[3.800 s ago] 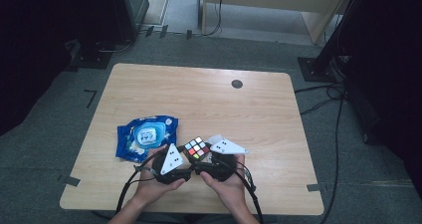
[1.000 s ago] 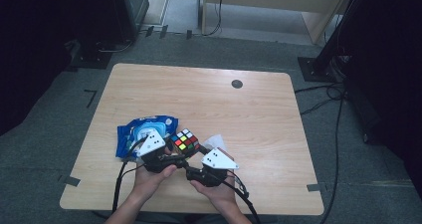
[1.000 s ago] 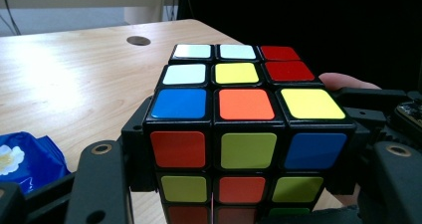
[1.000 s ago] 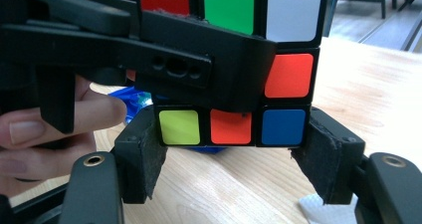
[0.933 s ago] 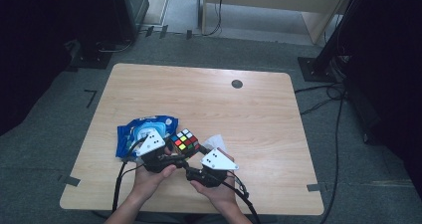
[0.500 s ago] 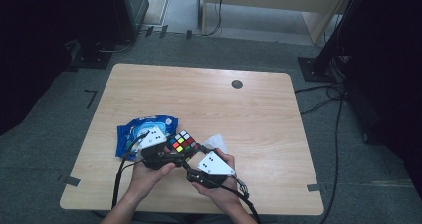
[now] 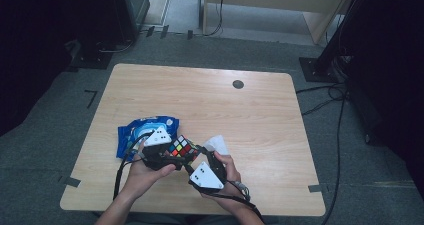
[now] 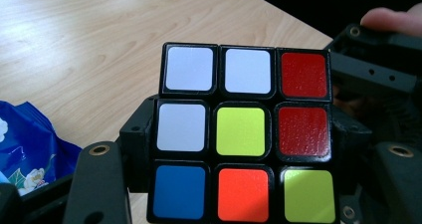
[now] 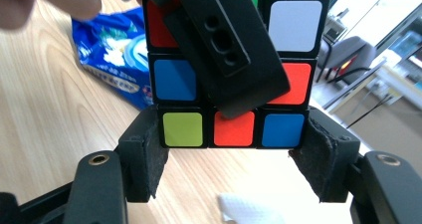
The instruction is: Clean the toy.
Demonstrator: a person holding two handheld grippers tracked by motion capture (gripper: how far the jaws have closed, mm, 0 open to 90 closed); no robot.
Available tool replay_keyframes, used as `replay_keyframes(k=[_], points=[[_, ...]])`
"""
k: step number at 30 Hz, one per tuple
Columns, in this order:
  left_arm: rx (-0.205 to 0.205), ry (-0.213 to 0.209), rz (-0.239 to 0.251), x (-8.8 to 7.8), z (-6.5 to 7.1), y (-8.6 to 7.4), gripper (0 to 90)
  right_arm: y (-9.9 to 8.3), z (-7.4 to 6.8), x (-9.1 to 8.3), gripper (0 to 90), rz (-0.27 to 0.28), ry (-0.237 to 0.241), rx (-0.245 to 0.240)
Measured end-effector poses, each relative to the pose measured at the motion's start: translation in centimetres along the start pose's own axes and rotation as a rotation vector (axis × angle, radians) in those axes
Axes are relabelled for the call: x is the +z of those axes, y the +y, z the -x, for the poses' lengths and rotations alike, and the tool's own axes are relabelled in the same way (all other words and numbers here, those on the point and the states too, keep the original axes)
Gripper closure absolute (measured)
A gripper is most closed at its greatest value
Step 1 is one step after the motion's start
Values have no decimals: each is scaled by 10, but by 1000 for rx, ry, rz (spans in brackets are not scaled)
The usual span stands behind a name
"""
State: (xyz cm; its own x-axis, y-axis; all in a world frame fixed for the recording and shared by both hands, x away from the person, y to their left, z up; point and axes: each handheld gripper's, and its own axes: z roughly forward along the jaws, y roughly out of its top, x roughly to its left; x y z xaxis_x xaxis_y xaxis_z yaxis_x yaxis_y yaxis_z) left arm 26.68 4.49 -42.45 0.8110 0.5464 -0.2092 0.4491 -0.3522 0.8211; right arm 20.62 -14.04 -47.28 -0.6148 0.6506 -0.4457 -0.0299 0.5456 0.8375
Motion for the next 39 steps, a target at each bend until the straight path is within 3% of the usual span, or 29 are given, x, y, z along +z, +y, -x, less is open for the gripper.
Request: replay_keyframes(k=[4, 7, 10, 13, 15, 20, 26, 29, 39], points=[[12, 10, 16, -1, 1, 0, 341, 0, 1, 0, 349, 3, -5, -16], [-43, -16, 71, -4, -4, -2, 342, -1, 4, 0, 319, 7, -16, 45], [-92, -17, 163, -10, -9, -4, 342, -2, 10, 0, 294, 1, 1, 167], [-100, -3, 247, -12, -7, -8, 342, -4, 17, -1, 320, 17, 75, 379], [-91, 9, 277, -10, -4, -10, 342, -3, 18, 0, 322, 22, 132, 482], [-84, 30, 344, -7, 5, -14, 341, 6, 14, -2, 317, 62, 178, 603], [-125, 34, 394, -4, 10, -19, 341, 10, 13, -7, 302, 99, 176, 748], [-132, 16, 400, -2, 12, -19, 341, 11, 12, -8, 300, 123, 169, 785], [-131, -6, 378, 1, 10, -21, 340, 10, 11, -6, 322, 110, 177, 786]])
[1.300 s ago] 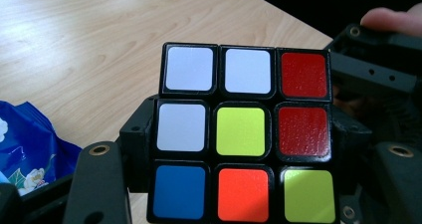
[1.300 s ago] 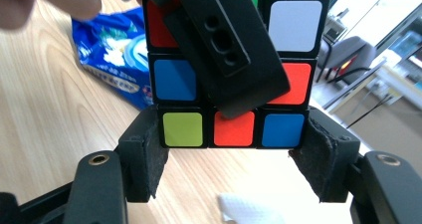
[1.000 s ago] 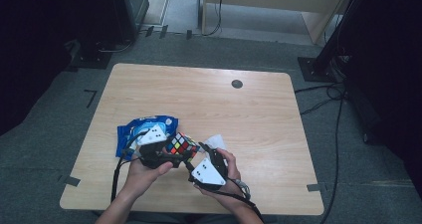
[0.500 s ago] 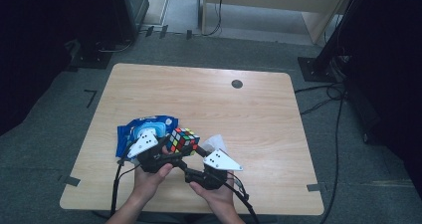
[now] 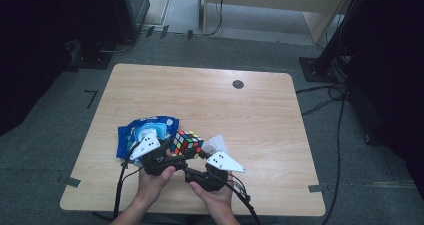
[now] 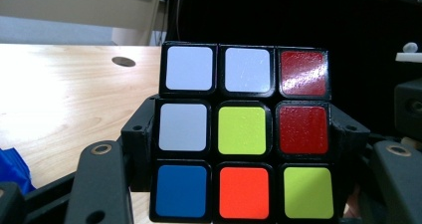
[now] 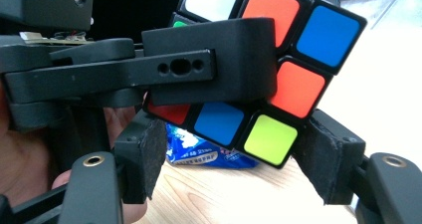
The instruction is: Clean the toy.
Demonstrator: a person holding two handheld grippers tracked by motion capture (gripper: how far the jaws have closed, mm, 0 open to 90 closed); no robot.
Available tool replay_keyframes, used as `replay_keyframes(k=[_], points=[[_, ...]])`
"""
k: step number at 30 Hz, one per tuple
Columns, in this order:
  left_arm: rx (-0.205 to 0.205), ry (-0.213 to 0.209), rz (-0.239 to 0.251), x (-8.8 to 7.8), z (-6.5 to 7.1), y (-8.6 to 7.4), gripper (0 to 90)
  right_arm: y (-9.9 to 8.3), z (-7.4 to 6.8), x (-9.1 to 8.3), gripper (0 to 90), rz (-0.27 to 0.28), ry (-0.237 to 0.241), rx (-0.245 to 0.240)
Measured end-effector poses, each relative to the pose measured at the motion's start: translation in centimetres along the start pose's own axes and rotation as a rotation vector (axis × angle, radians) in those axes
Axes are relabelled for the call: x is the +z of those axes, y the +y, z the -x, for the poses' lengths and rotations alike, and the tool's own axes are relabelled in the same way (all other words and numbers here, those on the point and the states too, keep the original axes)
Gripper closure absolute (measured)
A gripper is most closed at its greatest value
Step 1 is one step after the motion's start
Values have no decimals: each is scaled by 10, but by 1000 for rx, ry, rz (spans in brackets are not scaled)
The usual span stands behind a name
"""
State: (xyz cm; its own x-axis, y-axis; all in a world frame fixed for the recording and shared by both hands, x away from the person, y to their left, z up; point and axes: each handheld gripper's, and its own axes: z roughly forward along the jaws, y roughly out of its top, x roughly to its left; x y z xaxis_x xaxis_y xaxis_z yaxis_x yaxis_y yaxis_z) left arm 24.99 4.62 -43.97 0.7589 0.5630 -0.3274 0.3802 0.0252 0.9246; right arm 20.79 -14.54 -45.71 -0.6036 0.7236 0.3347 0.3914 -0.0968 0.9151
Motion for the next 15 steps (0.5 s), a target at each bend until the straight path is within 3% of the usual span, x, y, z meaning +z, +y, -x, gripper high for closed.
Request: replay_keyframes(k=[4, 10, 15], points=[[-2, -10, -13, 1, 0, 0, 338, -1, 0, 1, 301, 2, -6, -18], [-9, -33, -56, 3, -2, 4, 335, -1, 3, 0, 333, 7, -27, -91], [3, -41, -112, 4, -3, 7, 330, -2, 6, -1, 370, 4, -60, -216]])
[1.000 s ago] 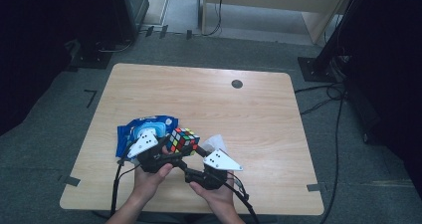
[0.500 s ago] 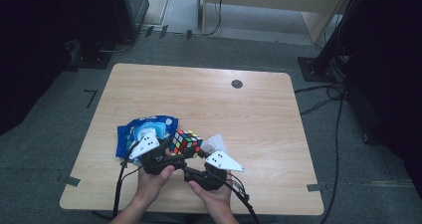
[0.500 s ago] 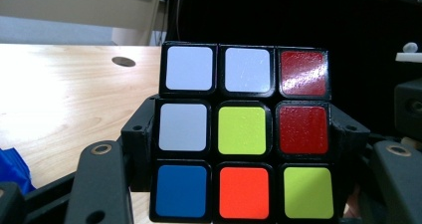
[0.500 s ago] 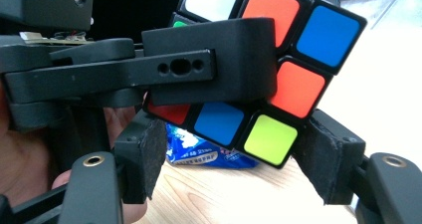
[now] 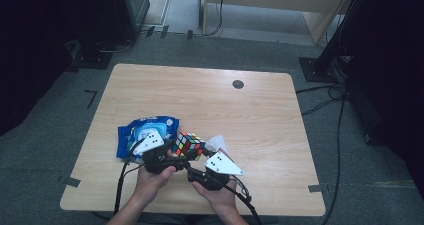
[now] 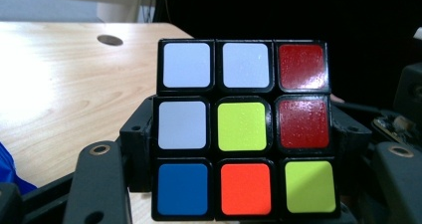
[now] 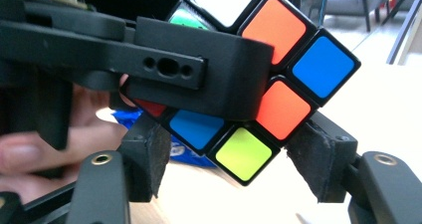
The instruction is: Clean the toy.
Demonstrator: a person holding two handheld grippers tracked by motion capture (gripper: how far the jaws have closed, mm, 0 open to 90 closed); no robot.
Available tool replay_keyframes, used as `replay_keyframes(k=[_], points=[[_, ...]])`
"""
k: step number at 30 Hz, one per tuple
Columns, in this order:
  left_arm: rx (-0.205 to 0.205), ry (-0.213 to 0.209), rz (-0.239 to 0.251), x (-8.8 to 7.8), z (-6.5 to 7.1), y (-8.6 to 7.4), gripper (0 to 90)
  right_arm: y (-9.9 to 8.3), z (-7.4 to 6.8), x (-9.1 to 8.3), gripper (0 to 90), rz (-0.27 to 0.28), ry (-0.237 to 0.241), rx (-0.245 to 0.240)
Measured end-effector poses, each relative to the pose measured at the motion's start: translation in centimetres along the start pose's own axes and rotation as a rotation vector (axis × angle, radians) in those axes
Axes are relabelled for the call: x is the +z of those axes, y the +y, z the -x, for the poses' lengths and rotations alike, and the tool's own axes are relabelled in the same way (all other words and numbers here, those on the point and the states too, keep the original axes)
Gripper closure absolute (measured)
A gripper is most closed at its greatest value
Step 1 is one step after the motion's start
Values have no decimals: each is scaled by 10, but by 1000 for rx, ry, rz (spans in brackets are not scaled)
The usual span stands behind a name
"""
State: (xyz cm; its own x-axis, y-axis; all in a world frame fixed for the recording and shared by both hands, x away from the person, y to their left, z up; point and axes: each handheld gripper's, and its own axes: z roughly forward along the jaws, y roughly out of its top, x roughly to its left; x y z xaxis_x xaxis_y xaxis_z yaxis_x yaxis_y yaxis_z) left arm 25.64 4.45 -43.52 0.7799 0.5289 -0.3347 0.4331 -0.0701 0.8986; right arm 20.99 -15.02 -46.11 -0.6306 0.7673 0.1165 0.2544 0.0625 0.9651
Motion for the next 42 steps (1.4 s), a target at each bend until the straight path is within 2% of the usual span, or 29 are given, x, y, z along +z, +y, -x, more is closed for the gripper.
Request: replay_keyframes(k=[4, 7, 10, 12, 14, 17, 19, 24, 27, 30, 32, 34, 38, 40, 42], points=[[8, -11, -53, 1, -1, 3, 324, 0, 3, -1, 376, -5, -8, -76], [17, 0, -50, 0, 0, 3, 324, 1, 5, -3, 388, 0, -19, -139], [20, -17, -47, -1, 0, 3, 333, 2, 6, -4, 388, 0, -29, -193], [32, -30, -54, -1, 0, 4, 337, 2, 7, -5, 388, 1, -27, -218], [25, -57, -65, -2, -3, 4, 338, 2, 8, -6, 391, -4, -21, -239], [17, -99, -96, -2, -7, 6, 340, 3, 9, -7, 401, -10, -19, -298], [23, -110, -113, -3, -8, 7, 339, 3, 10, -8, 411, -15, -16, -334], [16, -107, -125, -3, -10, 7, 337, 1, 9, -9, 438, -25, -30, -396], [17, -93, -120, -3, -10, 7, 334, 0, 9, -10, 448, -24, -35, -415], [23, -74, -105, -4, -9, 7, 336, 0, 8, -9, 449, -28, -33, -427], [39, -58, -87, -6, -8, 7, 340, 0, 7, -9, 446, -26, -27, -412], [48, -35, -63, -7, -7, 6, 341, 1, 8, -9, 442, -25, -7, -366], [44, -5, -13, -9, -6, 3, 342, 3, 12, -10, 422, -8, 63, -242], [55, 7, 21, -12, -7, 3, 342, 3, 14, -10, 412, -13, 83, -219], [60, 23, 51, -16, -8, 3, 342, 3, 17, -10, 407, -27, 77, -220]])
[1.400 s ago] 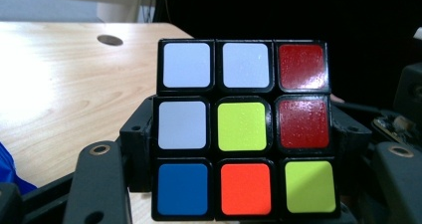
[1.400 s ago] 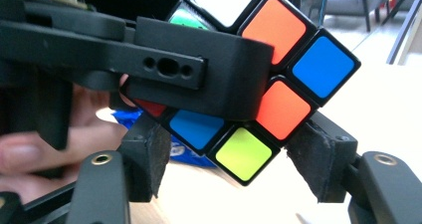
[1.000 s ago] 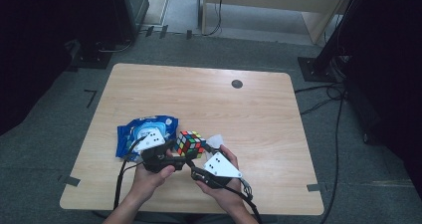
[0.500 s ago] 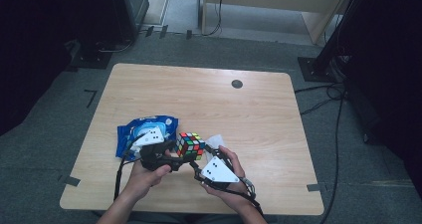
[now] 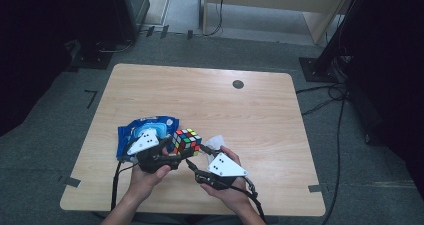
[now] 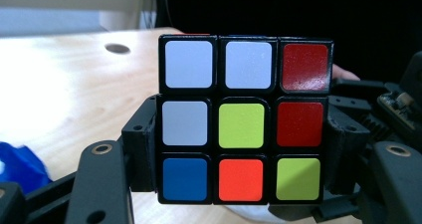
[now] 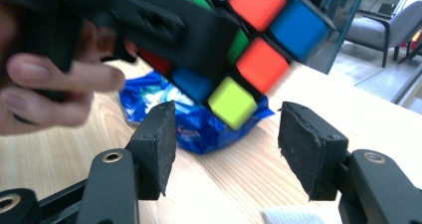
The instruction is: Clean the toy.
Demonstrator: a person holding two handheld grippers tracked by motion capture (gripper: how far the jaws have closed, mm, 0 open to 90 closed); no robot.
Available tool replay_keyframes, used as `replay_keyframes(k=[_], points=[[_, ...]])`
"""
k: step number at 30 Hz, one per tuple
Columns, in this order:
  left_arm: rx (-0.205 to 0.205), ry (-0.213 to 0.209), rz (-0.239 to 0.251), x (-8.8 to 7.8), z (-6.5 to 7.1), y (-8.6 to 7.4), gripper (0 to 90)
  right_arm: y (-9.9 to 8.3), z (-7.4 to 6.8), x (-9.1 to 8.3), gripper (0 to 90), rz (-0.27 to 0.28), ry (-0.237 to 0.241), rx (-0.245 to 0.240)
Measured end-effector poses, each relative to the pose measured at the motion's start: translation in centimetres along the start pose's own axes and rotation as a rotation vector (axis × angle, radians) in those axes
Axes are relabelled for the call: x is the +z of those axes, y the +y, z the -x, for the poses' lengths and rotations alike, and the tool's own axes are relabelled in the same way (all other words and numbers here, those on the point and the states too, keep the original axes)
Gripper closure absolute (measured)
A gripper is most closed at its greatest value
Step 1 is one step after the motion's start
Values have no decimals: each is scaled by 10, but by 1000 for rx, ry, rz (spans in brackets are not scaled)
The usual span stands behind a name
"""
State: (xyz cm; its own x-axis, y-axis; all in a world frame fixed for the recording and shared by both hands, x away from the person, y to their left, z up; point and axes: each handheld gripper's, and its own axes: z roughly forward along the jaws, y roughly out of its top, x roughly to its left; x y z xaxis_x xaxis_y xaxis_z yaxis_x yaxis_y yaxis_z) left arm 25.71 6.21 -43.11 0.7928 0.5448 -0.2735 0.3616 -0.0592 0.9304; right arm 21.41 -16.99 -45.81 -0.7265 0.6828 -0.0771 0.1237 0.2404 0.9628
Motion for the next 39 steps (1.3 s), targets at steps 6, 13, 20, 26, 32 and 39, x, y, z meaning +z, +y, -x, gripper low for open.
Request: replay_keyframes(k=[6, 13, 20, 26, 32, 39], points=[[56, 78, 62, -7, -6, -6, 342, 1, 20, -7, 444, -23, -98, 75], [144, 126, 75, 3, 2, -22, 343, 32, 30, -25, 412, 67, -84, 297], [221, 143, 84, 15, 20, -36, 342, 48, 18, -21, 301, 40, -16, 449], [261, 131, 117, 17, 30, -39, 343, 47, 13, -10, 196, -39, -43, 486], [276, 128, 119, 17, 31, -40, 343, 42, 11, -2, 276, -78, -9, 509], [281, 131, 97, 19, 32, -40, 341, 41, 7, 1, 346, -102, -7, 491]])
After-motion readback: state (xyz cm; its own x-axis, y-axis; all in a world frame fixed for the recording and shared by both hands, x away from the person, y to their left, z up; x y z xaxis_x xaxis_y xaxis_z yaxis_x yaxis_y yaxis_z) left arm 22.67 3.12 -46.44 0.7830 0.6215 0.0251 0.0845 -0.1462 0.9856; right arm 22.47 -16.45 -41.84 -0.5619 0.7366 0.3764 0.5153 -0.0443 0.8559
